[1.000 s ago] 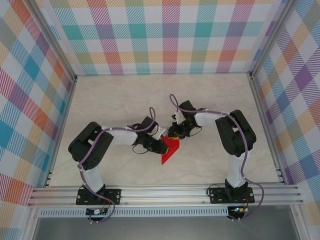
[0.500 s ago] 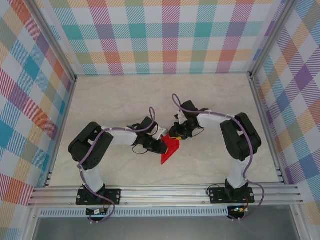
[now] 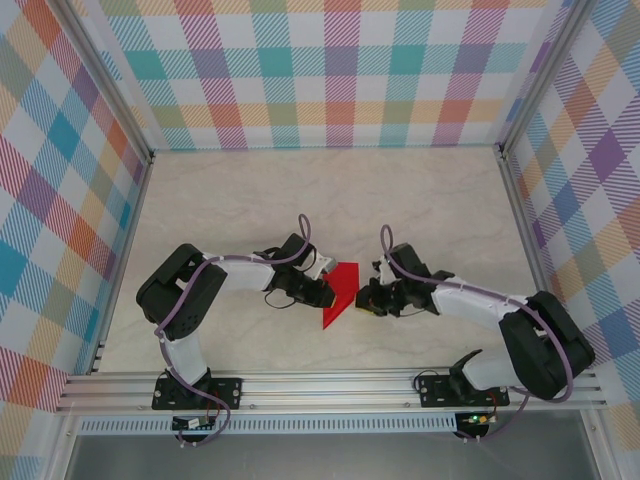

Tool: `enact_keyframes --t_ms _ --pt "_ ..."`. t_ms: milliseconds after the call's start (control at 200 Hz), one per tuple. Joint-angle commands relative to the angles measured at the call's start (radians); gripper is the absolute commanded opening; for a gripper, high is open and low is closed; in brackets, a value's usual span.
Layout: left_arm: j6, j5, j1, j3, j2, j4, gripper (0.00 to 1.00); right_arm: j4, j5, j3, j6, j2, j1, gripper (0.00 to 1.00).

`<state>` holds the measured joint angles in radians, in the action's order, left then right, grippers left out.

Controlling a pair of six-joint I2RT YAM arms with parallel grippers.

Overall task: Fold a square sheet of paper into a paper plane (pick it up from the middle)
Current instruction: Third fold the triangle at the center of the table.

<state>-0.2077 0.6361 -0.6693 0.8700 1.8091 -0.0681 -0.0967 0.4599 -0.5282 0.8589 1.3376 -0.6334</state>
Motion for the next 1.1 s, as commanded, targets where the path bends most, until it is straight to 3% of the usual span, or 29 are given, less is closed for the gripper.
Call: enact_keyframes --t_ms 0,230,460,1100 --pt "0.028 -0.021 0.010 -0.028 0.036 -0.023 0.13 0.157 -0.051 0.027 0.147 -0.031 -0.084 0.12" --pt "0.022 -0.018 0.011 -0.038 0.030 -0.014 0.13 0.231 -0.173 0.007 0.236 0.033 -0.210 0.09" --pt "0.022 -0.016 0.011 -0.043 0.031 -0.013 0.13 0.334 -0.179 -0.044 0.271 0.165 -0.267 0.06" --pt "0.036 -0.011 0.010 -0.049 0.042 -0.024 0.13 0.401 -0.219 -0.022 0.294 0.283 -0.289 0.06"
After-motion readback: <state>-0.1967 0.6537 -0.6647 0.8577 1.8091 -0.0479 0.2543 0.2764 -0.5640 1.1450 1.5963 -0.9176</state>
